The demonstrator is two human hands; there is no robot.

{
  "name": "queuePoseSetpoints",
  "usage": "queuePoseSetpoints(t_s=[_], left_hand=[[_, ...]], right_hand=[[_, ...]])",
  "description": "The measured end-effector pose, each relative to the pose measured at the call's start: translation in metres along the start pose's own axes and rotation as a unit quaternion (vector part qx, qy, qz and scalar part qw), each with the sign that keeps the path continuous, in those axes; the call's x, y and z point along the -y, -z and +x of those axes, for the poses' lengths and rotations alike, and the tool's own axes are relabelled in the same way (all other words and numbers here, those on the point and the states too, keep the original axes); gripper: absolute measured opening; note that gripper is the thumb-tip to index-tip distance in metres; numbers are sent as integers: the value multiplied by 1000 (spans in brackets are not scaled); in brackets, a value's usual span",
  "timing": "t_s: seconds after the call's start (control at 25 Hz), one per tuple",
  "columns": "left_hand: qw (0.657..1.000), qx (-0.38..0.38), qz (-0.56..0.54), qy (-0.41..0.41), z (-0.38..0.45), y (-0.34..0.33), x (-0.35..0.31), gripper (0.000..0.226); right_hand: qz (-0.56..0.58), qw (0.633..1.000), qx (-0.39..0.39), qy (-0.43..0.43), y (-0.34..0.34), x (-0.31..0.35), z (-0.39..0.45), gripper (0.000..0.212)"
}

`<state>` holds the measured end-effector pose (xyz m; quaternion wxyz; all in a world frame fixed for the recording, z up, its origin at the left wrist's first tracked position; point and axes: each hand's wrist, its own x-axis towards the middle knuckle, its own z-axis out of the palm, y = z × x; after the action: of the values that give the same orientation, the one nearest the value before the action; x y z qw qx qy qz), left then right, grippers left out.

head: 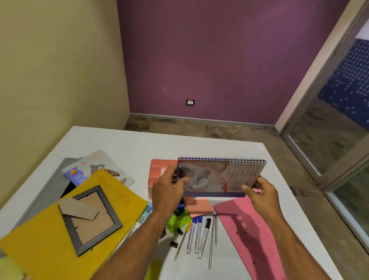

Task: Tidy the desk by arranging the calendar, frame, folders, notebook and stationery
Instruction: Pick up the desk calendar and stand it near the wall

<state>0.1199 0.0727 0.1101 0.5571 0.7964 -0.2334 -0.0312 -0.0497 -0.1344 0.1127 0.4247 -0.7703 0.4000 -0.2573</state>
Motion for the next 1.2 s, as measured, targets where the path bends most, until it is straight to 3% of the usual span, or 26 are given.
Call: queuePoseSetpoints(t_s=[0.24,0.52,0.84,1.2], left_hand=[[993,-113,32,-6,51,100,25,33],[977,-198,70,24,100,203,65,35],[968,-233,74,63,175,276,113,38],[959,-254,100,82,280,304,190,40]], right_hand=[[-13,995,64,72,-100,90,25,35],[1,983,157,94,-220,169,34,32],[-20,974,188,128,-332,226,70,28],[-31,972,200,121,-454,247,136,28]])
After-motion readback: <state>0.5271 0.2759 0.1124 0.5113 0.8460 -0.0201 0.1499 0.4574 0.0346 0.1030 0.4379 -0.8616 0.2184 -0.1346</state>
